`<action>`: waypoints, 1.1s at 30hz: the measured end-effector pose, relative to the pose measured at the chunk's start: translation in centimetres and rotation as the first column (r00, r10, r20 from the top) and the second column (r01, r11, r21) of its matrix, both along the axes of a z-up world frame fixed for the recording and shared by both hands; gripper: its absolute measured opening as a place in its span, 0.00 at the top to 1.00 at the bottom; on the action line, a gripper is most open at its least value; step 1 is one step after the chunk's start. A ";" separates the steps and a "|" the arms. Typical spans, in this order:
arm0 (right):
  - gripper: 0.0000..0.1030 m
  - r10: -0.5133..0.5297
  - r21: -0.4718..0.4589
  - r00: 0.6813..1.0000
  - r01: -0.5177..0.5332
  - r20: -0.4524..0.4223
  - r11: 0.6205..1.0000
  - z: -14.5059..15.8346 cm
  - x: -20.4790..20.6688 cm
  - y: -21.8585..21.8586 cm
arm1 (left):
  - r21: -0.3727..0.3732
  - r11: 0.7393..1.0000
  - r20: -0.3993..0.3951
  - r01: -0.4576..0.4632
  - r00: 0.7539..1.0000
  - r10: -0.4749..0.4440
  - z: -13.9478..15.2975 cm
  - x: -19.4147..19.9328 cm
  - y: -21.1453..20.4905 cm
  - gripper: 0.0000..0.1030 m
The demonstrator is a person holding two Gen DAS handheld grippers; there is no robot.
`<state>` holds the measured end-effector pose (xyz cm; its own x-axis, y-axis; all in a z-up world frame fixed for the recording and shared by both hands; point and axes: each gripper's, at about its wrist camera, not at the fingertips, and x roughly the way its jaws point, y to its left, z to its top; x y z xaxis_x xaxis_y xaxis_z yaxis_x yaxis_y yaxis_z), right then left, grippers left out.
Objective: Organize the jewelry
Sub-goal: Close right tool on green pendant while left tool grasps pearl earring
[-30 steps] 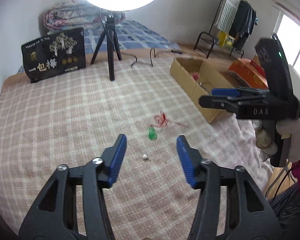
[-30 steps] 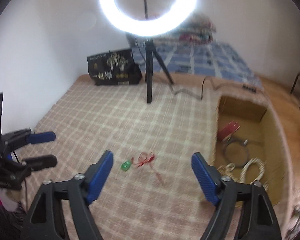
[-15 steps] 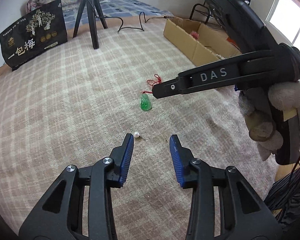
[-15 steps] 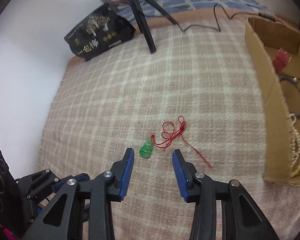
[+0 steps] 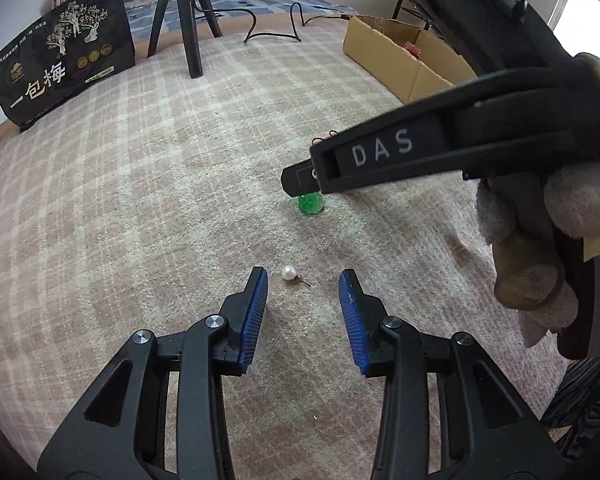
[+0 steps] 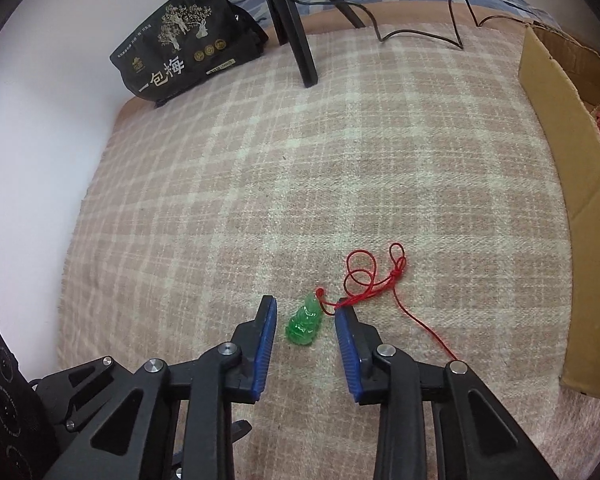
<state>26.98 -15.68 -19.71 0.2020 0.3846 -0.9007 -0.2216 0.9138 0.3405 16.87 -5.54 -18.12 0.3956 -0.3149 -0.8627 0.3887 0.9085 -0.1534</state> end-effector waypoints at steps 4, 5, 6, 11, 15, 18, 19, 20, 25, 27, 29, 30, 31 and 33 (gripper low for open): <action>0.72 0.013 -0.028 1.000 -0.012 0.010 1.000 -0.3 0.1 0.8 | -0.009 1.000 -0.014 -0.003 1.000 0.002 -0.2 0.8 -0.1 0.70; 0.72 0.015 -0.032 1.000 -0.014 0.011 0.999 -0.4 0.2 1.0 | -0.008 1.000 -0.017 -0.006 1.000 0.006 -0.4 1.1 -0.1 0.70; 0.73 0.016 -0.036 1.000 -0.016 0.012 0.999 -0.5 0.2 1.0 | -0.012 1.000 -0.025 -0.008 1.000 0.008 -0.5 1.3 -0.1 0.70; 0.76 0.031 -0.048 0.999 -0.031 0.013 0.998 -0.9 0.4 1.1 | -0.006 1.000 -0.036 -0.004 0.999 0.004 -1.0 1.6 -0.2 0.70; 0.80 0.036 -0.051 0.999 -0.035 0.014 0.998 -1.0 0.5 0.8 | 0.000 1.000 -0.027 0.001 1.000 -0.001 -1.1 1.8 -0.3 0.73; 0.81 0.048 -0.058 0.999 -0.046 0.023 0.997 -1.0 0.4 0.8 | 0.012 1.000 -0.015 0.004 1.000 -0.004 -1.1 1.5 -0.2 0.77; 0.81 0.050 -0.061 0.998 -0.048 0.025 0.997 -1.0 0.3 0.9 | 0.015 1.000 -0.012 0.005 1.000 -0.005 -1.1 1.5 -0.2 0.78; 0.81 0.054 -0.067 0.998 -0.052 0.028 0.996 -1.0 0.3 1.0 | 0.019 1.000 -0.008 0.007 1.000 -0.007 -1.1 1.4 -0.2 0.80; 0.83 0.065 -0.091 0.997 -0.061 0.044 0.994 -0.9 0.1 1.3 | 0.041 0.999 0.009 0.015 1.000 -0.016 -0.9 1.0 -0.3 0.85; 0.89 0.066 -0.097 0.997 -0.061 0.049 0.993 -0.9 0.1 1.2 | 0.039 0.999 0.011 0.014 1.000 -0.015 -0.8 0.9 -0.2 0.85; 0.89 0.063 -0.083 0.997 -0.059 0.045 0.995 -0.9 0.1 0.9 | 0.038 0.999 0.012 0.012 1.000 -0.013 -0.6 0.9 -0.1 0.85; 0.90 0.062 -0.077 0.997 -0.058 0.046 0.995 -0.9 0.1 0.8 | 0.039 0.999 0.012 0.011 1.000 -0.011 -0.6 0.9 -0.1 0.85; 0.90 0.060 -0.071 0.997 -0.056 0.046 0.996 -0.8 0.1 0.6 | 0.041 0.999 0.014 0.010 1.000 -0.011 -0.6 0.8 -0.1 0.85; 0.90 0.057 -0.064 0.997 -0.054 0.046 0.996 -0.8 0.0 0.3 | 0.044 0.999 0.017 0.007 1.000 -0.008 -0.5 0.8 0.0 0.85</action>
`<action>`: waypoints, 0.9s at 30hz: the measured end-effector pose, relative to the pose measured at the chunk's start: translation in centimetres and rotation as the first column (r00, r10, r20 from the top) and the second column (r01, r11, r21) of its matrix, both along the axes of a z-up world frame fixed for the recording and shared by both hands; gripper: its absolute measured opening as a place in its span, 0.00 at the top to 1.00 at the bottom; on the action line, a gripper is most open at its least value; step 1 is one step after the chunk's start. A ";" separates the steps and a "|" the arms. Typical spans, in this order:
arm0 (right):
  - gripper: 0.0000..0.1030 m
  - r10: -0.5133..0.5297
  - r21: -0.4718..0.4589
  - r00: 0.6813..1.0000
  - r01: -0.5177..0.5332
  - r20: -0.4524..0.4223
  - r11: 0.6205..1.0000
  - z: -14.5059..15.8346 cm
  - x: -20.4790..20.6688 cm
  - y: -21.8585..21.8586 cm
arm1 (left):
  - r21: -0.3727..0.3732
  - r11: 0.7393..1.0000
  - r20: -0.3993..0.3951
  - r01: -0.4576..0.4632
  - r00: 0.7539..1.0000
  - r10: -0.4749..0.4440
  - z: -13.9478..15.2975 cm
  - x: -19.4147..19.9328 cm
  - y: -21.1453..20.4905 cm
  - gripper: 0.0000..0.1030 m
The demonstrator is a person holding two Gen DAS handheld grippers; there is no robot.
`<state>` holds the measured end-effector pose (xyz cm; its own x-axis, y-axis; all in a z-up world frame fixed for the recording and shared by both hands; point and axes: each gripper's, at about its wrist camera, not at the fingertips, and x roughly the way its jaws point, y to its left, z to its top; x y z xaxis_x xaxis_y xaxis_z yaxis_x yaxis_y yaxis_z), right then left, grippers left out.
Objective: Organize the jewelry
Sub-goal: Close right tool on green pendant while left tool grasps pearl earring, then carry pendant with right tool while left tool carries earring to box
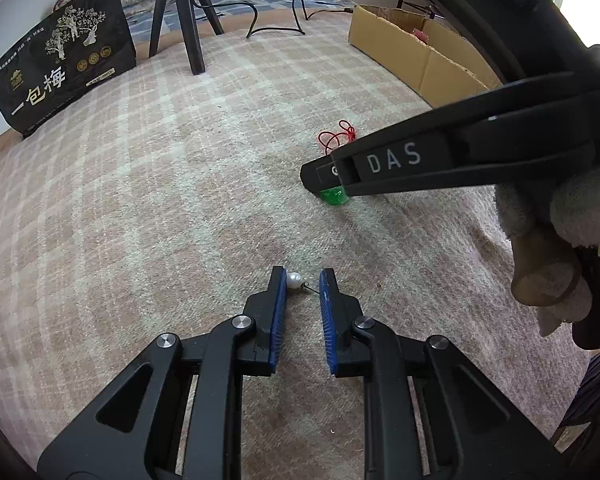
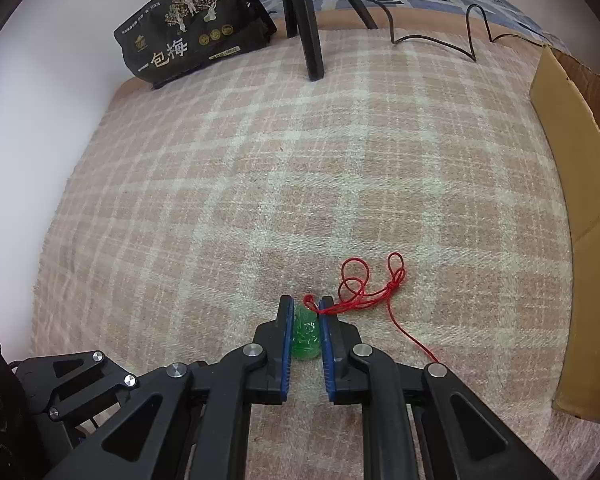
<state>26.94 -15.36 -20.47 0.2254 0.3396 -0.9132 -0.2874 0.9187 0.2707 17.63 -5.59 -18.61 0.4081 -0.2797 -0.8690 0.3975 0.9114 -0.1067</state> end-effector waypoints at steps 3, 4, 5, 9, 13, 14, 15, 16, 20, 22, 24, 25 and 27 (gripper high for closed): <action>0.90 -0.006 0.013 1.000 0.005 0.003 1.000 0.3 -0.2 -0.4 | -0.001 1.000 0.006 -0.009 1.000 0.009 0.2 -0.1 0.1 0.85; 0.90 -0.007 0.016 1.000 0.007 0.005 1.000 0.4 -0.2 -0.5 | -0.003 1.000 0.009 -0.014 1.000 0.014 0.4 -0.2 0.2 0.85; 0.91 -0.009 0.019 1.000 0.009 0.009 1.000 0.6 -0.2 -0.7 | 0.002 1.000 0.015 -0.020 1.000 0.020 0.5 -0.2 0.3 0.85; 0.93 -0.009 0.031 1.000 0.008 0.027 0.999 1.6 -0.8 -1.1 | -0.003 1.000 0.035 -0.026 0.999 0.026 1.2 -0.6 0.7 0.85; 0.93 -0.018 0.050 0.999 0.016 0.045 0.999 2.5 -1.2 -1.6 | -0.008 0.999 0.046 -0.033 0.998 0.033 1.7 -1.1 0.9 0.85; 0.93 -0.020 0.054 0.999 0.018 0.049 0.998 2.7 -1.4 -1.7 | -0.008 0.999 0.052 -0.031 0.998 0.032 1.9 -1.3 0.9 0.85; 0.93 -0.024 0.057 0.998 0.021 0.055 0.998 3.0 -1.5 -1.8 | -0.008 1.000 0.058 -0.030 0.998 0.030 2.1 -1.4 0.9 0.85; 0.93 -0.026 0.060 0.998 0.022 0.061 0.998 3.4 -1.7 -2.1 | -0.011 1.000 0.065 -0.028 0.997 0.029 2.4 -1.6 0.9 0.85; 0.93 -0.037 0.089 0.996 0.029 0.087 0.996 5.0 -2.2 -2.9 | -0.030 0.999 0.085 -0.026 0.996 0.029 3.4 -2.1 1.0 0.85; 0.93 -0.045 0.101 0.993 0.034 0.110 0.994 6.2 -2.6 -3.5 | -0.043 0.999 0.097 -0.025 0.995 0.029 4.1 -2.3 0.9 0.85; 0.93 -0.053 0.107 0.989 0.039 0.136 0.994 7.3 -3.0 -4.1 | -0.057 0.998 0.111 -0.025 0.993 0.031 4.8 -2.5 0.9 0.85; 0.93 -0.061 0.117 0.987 0.044 0.148 0.992 7.9 -3.3 -4.6 | -0.064 0.998 0.117 -0.024 0.993 0.032 5.2 -2.6 0.8 0.85; 0.93 -0.075 0.138 0.983 0.052 0.165 0.989 9.0 -3.5 -5.4 | -0.077 0.997 0.132 -0.020 0.991 0.030 5.9 -2.7 0.7 0.85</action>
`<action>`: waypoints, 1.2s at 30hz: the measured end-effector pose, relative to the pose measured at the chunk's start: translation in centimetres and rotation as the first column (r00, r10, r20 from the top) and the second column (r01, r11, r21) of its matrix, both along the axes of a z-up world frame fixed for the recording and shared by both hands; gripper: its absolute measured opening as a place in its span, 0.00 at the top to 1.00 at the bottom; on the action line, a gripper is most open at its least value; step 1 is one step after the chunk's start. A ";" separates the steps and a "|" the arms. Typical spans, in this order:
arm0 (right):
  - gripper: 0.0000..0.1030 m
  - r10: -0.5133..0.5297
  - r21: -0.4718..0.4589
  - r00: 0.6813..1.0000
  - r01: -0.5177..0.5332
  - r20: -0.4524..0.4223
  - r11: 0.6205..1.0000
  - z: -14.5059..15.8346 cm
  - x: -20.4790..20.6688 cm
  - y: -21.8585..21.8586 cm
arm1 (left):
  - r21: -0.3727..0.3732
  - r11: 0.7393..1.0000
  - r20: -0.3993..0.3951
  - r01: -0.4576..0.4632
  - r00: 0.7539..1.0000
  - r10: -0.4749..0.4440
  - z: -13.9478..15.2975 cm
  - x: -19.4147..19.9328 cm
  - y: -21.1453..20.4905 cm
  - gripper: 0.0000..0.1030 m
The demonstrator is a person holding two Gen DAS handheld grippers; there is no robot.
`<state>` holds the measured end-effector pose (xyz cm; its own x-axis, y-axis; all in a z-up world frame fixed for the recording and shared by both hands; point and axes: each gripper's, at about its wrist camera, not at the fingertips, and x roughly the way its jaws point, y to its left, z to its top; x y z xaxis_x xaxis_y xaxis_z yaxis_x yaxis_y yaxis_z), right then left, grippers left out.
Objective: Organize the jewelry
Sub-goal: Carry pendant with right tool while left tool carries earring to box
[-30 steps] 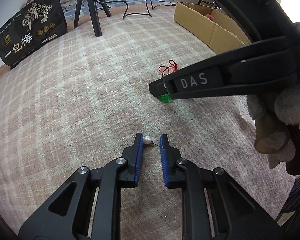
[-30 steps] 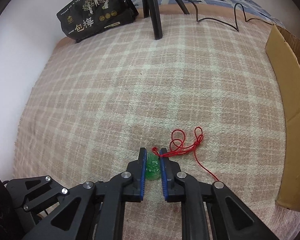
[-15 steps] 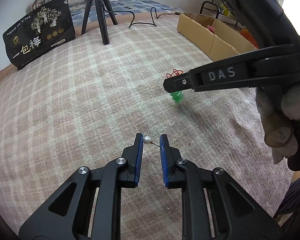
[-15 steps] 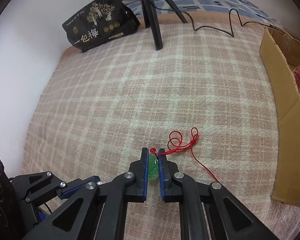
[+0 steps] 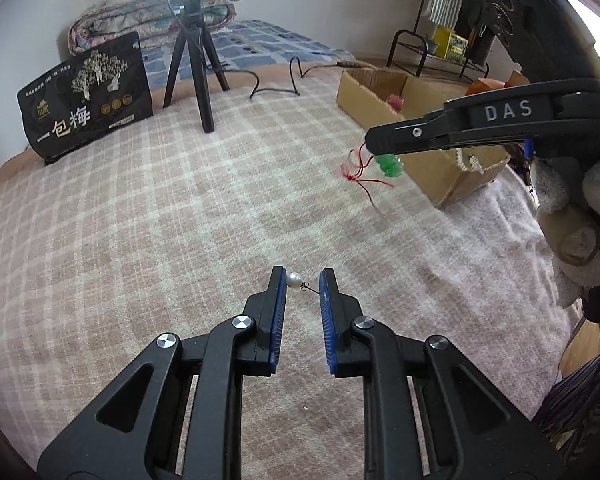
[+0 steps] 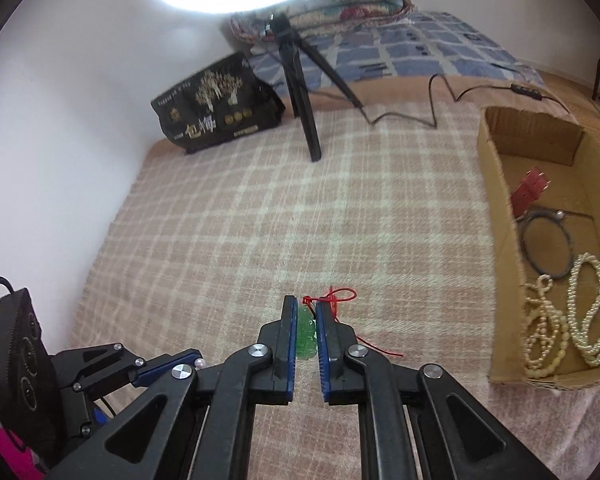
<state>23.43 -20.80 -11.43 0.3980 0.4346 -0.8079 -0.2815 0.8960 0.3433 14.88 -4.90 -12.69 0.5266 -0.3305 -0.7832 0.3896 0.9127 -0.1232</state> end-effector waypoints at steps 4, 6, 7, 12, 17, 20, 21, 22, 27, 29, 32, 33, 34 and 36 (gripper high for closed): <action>0.93 -0.020 0.025 0.999 0.019 0.045 1.000 2.2 -0.6 -1.8 | -0.019 1.000 0.034 0.014 0.999 -0.013 1.5 -0.4 -0.8 0.85; 0.93 -0.038 0.037 0.997 0.036 0.064 0.999 3.2 -0.8 -2.8 | -0.029 0.999 0.045 0.019 0.999 -0.018 2.1 -0.5 -1.2 0.85; 0.93 -0.046 0.044 0.996 0.043 0.072 0.998 3.7 -1.0 -3.3 | -0.034 0.999 0.054 0.024 0.998 -0.022 2.5 -0.5 -1.5 0.85; 0.93 -0.094 0.071 0.988 0.086 0.119 0.994 5.9 -1.7 -6.2 | -0.061 0.997 0.088 0.057 0.995 -0.051 4.1 -0.7 -3.1 0.85; 0.93 -0.145 0.086 0.977 0.132 0.158 0.987 7.6 -2.1 -9.1 | -0.068 0.993 0.115 0.097 0.989 -0.089 5.2 -0.9 -5.1 0.85; 0.93 -0.173 0.094 0.969 0.158 0.177 0.983 8.4 -2.2 -10.9 | -0.076 0.990 0.127 0.120 0.986 -0.110 5.9 -0.8 -6.3 0.85; 0.93 -0.182 0.094 0.966 0.167 0.184 0.981 8.6 -2.2 -11.6 | -0.076 0.989 0.130 0.128 0.985 -0.117 6.0 -0.7 -6.7 0.85; 0.93 -0.192 0.095 0.963 0.177 0.188 0.980 8.8 -2.2 -12.1 | -0.077 0.988 0.135 0.136 0.983 -0.125 6.2 -0.6 -7.1 0.85; 0.93 -0.225 0.089 0.954 0.211 0.198 0.973 9.2 -2.1 -14.6 | -0.088 0.985 0.145 0.149 0.980 -0.136 6.7 0.1 -8.5 0.85; 0.93 -0.232 0.078 0.951 0.221 0.204 0.972 9.2 -2.0 -15.3 | -0.093 0.984 0.150 0.153 0.979 -0.138 6.9 0.5 -9.1 0.85; 0.93 -0.239 0.065 0.947 0.231 0.212 0.971 9.3 -1.6 -16.3 | -0.098 0.983 0.156 0.158 0.978 -0.142 6.9 1.3 -10.2 0.85; 0.93 -0.241 0.062 0.947 0.233 0.214 0.971 9.3 -1.4 -16.6 | -0.097 0.982 0.158 0.161 0.977 -0.145 6.9 1.7 -10.7 0.85; 0.93 -0.242 0.059 0.946 0.234 0.216 0.970 9.2 -1.1 -16.8 | -0.097 0.982 0.160 0.164 0.976 -0.147 6.9 2.0 -11.0 0.85; 0.93 -0.244 0.053 0.944 0.238 0.220 0.970 9.2 -0.6 -17.4 | -0.092 0.981 0.164 0.170 0.974 -0.153 6.9 2.5 -11.8 0.85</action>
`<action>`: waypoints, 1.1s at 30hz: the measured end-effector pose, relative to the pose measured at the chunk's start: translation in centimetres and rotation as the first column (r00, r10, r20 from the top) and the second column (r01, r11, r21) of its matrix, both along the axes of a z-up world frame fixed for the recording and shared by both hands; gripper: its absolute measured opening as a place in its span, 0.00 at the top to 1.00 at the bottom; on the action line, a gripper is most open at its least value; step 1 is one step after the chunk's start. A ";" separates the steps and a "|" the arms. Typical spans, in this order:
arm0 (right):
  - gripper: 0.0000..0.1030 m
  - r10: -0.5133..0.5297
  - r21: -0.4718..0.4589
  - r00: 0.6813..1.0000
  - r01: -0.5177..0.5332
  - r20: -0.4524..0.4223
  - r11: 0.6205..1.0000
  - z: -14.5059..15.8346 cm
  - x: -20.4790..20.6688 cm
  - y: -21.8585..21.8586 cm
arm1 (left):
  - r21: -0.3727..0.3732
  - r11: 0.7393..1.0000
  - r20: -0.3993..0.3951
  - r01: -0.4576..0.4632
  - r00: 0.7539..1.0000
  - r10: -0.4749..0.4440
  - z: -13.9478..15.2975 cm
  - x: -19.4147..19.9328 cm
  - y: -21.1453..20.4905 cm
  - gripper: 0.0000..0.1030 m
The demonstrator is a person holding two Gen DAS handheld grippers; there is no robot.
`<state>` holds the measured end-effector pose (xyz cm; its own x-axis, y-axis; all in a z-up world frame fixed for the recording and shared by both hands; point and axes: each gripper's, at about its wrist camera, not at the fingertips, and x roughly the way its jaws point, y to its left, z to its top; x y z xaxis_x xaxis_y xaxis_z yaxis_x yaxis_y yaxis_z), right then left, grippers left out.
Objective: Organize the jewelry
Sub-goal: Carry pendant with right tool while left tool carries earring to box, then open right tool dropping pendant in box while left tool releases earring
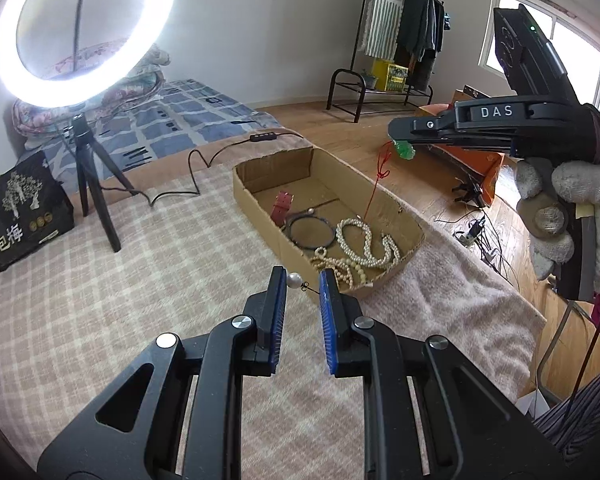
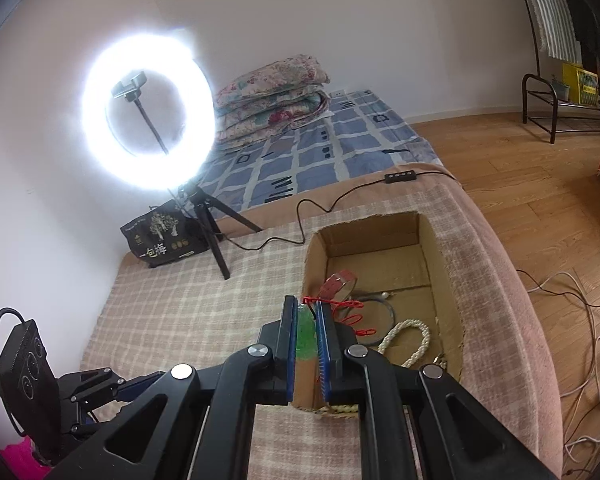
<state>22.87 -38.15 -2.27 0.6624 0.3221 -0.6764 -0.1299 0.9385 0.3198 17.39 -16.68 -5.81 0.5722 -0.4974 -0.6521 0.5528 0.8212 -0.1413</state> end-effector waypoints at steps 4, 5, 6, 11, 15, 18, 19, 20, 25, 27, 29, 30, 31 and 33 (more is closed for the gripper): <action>0.93 -0.009 -0.005 1.000 0.009 0.000 1.000 -0.4 1.6 -1.1 | 0.006 1.000 0.008 0.011 1.000 -0.011 0.0 1.6 -1.8 0.85; 0.93 -0.011 -0.005 1.000 0.011 -0.001 1.000 -0.6 2.0 -1.3 | 0.006 1.000 0.009 0.013 1.000 -0.013 -0.1 1.9 -2.2 0.85; 0.93 -0.013 -0.006 1.000 0.013 0.000 1.000 -0.8 2.5 -1.5 | 0.007 1.000 0.010 0.013 1.000 -0.013 -0.1 2.3 -2.6 0.85; 0.93 -0.023 -0.003 1.000 0.023 -0.007 1.000 -1.9 4.6 -2.6 | 0.017 1.000 0.015 0.021 1.000 -0.021 -0.7 4.1 -4.6 0.85; 0.93 -0.032 -0.005 0.999 0.032 -0.017 0.999 -3.0 6.7 -3.7 | 0.024 0.999 0.011 0.027 1.000 -0.027 -1.5 5.5 -6.0 0.85; 0.93 -0.035 -0.009 0.999 0.035 -0.019 0.999 -3.6 8.1 -4.2 | 0.027 0.999 0.001 0.033 0.999 -0.033 -2.2 6.6 -7.1 0.85; 0.93 -0.033 -0.011 0.999 0.033 -0.020 0.999 -3.8 8.7 -4.2 | 0.030 0.999 0.000 0.036 0.999 -0.036 -2.4 6.8 -7.4 0.85; 0.93 -0.033 -0.014 0.999 0.033 -0.023 0.999 -4.0 9.2 -4.3 | 0.035 0.999 0.000 0.040 0.999 -0.040 -2.6 7.0 -7.8 0.85; 0.93 -0.036 -0.019 0.998 0.035 -0.050 0.999 -5.9 11.7 -5.2 | 0.053 0.997 -0.004 0.048 0.999 -0.047 -3.8 8.3 -9.2 0.85; 0.93 -0.033 -0.013 0.997 0.033 -0.064 0.999 -6.8 12.7 -5.4 | 0.054 0.998 -0.007 0.045 0.999 -0.045 -4.2 8.8 -9.6 0.85; 0.93 -0.034 -0.014 0.997 0.033 -0.073 0.999 -7.6 13.4 -5.5 | 0.055 0.997 -0.011 0.045 0.999 -0.045 -4.6 9.1 -9.9 0.85; 0.93 -0.030 -0.012 0.997 0.029 -0.077 0.999 -8.1 13.7 -5.6 | 0.057 0.997 -0.010 0.045 0.999 -0.044 -4.8 9.3 -10.1 0.85; 0.93 -0.031 -0.013 0.996 0.030 -0.081 0.999 -8.4 14.0 -5.6 | 0.059 0.997 -0.010 0.045 0.999 -0.045 -5.0 9.3 -10.3 0.85; 0.93 -0.029 -0.014 0.996 0.028 -0.090 1.000 -9.1 14.5 -5.6 | 0.060 0.997 -0.015 0.046 0.999 -0.046 -5.3 9.4 -10.5 0.85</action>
